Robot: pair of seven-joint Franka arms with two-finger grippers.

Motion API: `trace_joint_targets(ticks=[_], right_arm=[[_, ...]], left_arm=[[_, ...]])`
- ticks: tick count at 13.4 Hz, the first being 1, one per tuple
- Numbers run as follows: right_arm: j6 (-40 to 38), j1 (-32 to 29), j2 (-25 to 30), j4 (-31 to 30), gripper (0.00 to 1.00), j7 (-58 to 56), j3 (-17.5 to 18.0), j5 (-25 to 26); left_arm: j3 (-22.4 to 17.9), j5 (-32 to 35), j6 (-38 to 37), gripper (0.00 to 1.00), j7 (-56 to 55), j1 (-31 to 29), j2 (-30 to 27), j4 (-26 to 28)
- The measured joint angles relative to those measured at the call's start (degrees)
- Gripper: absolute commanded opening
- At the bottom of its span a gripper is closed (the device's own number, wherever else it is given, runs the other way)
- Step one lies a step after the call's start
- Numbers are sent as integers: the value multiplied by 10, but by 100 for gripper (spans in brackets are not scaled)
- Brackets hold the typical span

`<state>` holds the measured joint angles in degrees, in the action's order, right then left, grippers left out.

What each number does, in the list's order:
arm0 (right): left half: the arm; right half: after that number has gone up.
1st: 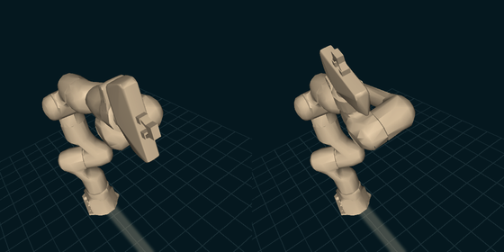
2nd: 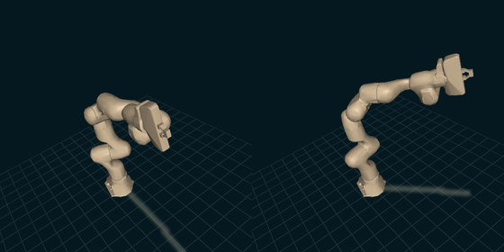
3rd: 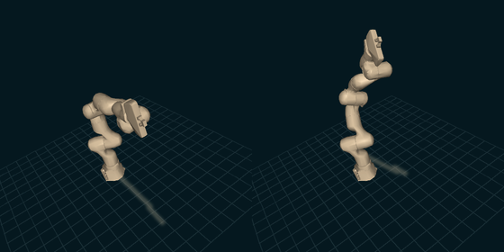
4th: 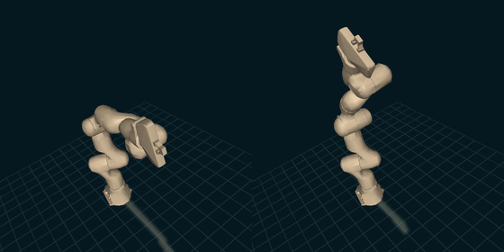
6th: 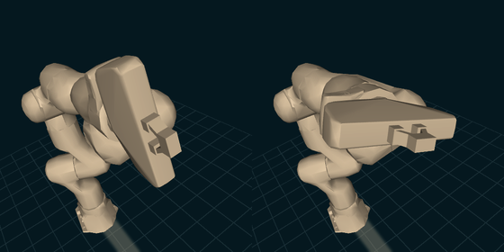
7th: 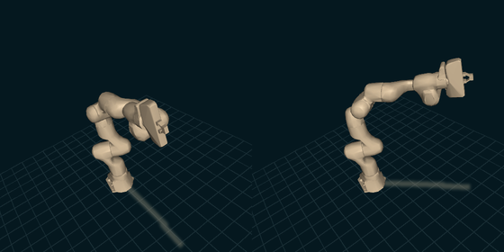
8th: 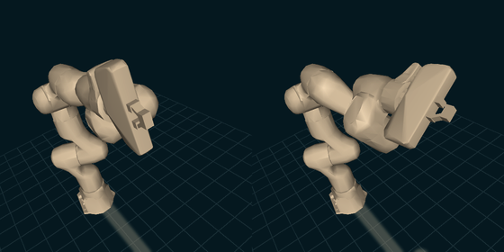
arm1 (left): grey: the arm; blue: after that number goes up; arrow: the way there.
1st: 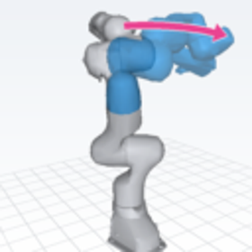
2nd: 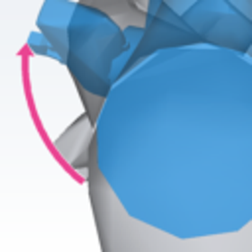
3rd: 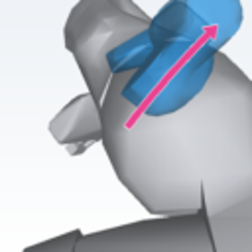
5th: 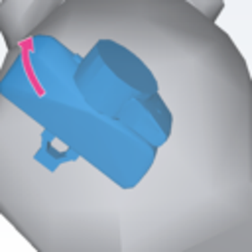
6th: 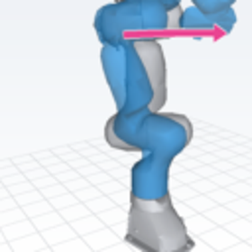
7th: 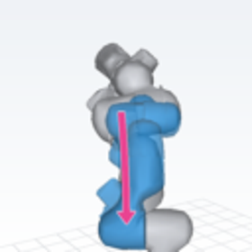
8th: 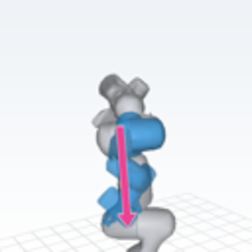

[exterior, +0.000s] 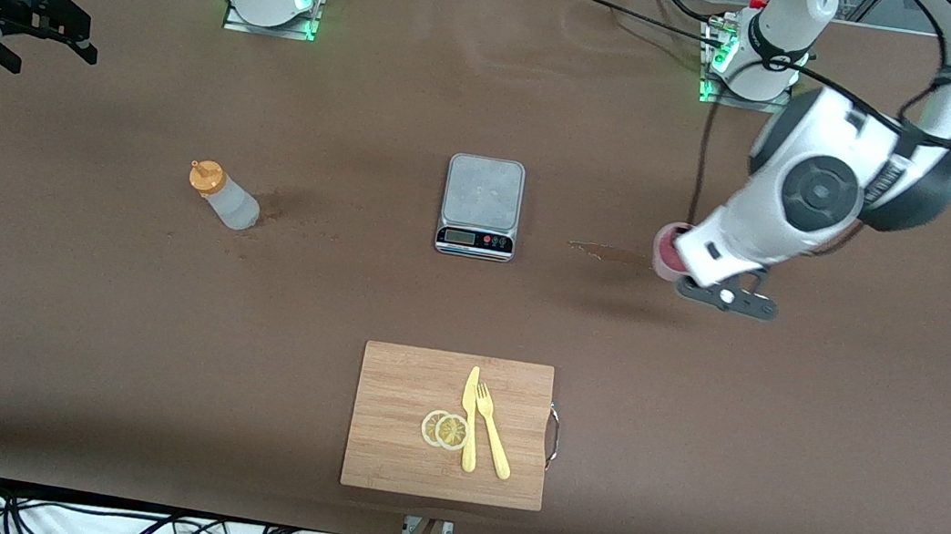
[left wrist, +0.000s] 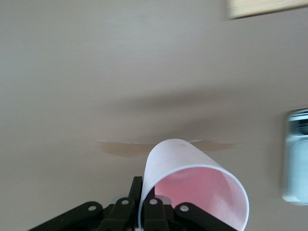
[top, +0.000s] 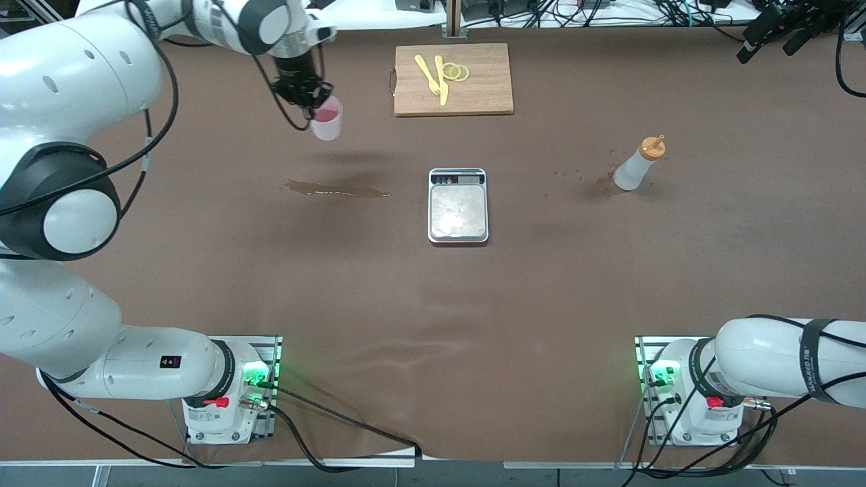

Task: Add sauce to pink cup with both arms
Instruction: 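Carry the pink cup with the left gripper onto the scale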

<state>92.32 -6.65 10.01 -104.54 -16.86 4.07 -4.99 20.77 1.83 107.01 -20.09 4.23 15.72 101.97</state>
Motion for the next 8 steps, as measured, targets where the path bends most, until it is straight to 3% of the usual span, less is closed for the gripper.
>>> trace_joint_targets(ticks=[4, 8], right_arm=[[1, 0, 0, 0, 100, 0, 0, 0], [6, 0, 0, -1, 100, 0, 0, 0]], left_arm=[[2, -16, 15, 0, -188, 111, 78, -78], [2, -16, 79, 0, -277, 193, 140, -102]])
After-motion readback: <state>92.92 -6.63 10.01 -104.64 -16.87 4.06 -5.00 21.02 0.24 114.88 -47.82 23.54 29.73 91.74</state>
